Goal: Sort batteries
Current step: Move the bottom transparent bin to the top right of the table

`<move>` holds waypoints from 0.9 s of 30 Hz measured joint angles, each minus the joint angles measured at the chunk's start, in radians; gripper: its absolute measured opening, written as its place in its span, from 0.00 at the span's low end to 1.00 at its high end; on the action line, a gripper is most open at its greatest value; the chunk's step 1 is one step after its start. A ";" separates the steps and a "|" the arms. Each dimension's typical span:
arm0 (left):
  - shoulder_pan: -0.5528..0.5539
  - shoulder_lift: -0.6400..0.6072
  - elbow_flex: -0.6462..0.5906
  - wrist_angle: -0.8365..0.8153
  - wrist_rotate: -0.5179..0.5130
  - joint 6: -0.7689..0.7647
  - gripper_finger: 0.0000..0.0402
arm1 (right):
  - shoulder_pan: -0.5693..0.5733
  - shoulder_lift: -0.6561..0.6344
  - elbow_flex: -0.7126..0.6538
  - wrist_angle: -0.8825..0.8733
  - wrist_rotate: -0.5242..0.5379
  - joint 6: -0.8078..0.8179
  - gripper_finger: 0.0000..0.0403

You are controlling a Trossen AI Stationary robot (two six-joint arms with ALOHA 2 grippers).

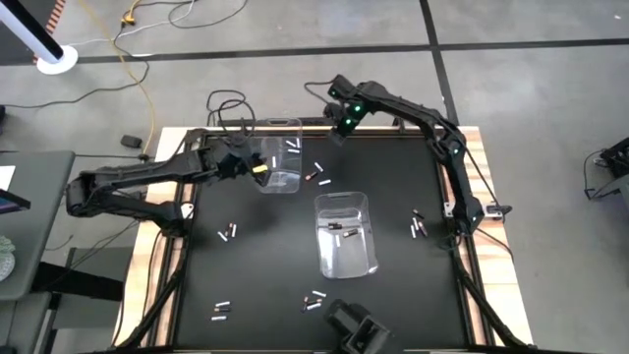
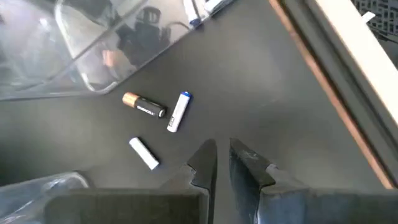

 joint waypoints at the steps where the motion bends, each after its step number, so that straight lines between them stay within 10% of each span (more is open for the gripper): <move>1: 0.006 -0.010 0.000 -0.015 0.000 0.013 0.29 | 0.015 0.002 0.000 0.005 0.025 0.000 0.15; 15: 0.053 -0.167 0.000 -0.135 0.001 0.091 0.29 | 0.179 -0.002 0.000 0.132 0.211 0.028 0.16; 27: 0.052 -0.230 0.000 -0.203 0.002 0.092 0.29 | 0.179 -0.002 0.000 0.153 0.217 0.069 0.41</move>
